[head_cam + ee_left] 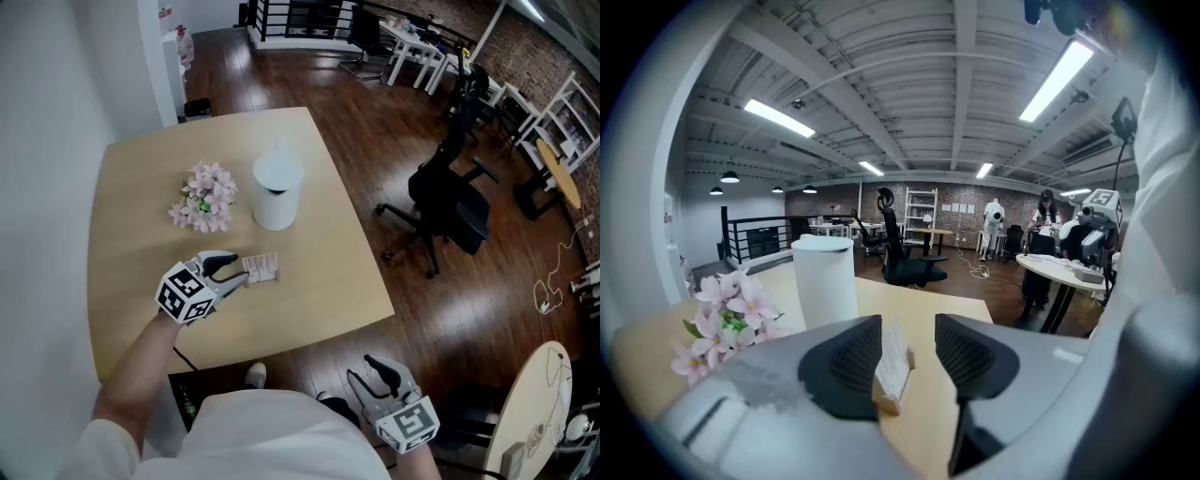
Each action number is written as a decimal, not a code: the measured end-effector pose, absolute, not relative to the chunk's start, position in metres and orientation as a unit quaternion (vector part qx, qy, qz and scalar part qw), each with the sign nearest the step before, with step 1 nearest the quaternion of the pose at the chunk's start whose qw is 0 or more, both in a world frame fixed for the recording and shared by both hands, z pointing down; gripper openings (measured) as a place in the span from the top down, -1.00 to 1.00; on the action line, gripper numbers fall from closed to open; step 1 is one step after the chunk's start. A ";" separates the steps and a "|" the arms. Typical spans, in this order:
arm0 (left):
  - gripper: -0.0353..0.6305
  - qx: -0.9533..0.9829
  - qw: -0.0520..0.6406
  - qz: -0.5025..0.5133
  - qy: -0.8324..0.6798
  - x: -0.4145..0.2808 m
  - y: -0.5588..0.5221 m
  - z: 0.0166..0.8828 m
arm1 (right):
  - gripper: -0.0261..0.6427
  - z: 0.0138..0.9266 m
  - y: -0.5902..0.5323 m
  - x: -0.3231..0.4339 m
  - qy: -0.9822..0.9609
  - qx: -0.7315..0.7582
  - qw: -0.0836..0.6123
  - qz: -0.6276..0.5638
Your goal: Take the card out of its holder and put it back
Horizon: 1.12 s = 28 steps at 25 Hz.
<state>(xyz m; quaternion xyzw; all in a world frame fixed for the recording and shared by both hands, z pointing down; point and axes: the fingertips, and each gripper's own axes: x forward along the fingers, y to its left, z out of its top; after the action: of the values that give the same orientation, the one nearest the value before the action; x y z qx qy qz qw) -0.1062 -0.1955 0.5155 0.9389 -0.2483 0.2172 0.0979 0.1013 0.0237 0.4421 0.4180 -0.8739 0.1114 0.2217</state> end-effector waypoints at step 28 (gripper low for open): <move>0.85 0.953 0.141 0.208 -0.167 -0.086 -0.243 0.594 | 0.41 0.458 0.046 0.105 -0.792 0.520 0.268 0.174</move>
<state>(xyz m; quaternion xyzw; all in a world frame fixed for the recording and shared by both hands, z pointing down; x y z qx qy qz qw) -0.0860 -0.2430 0.5938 0.9534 -0.1671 0.2083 0.1405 0.1047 0.0458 0.4576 0.5204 -0.7917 0.1743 0.2683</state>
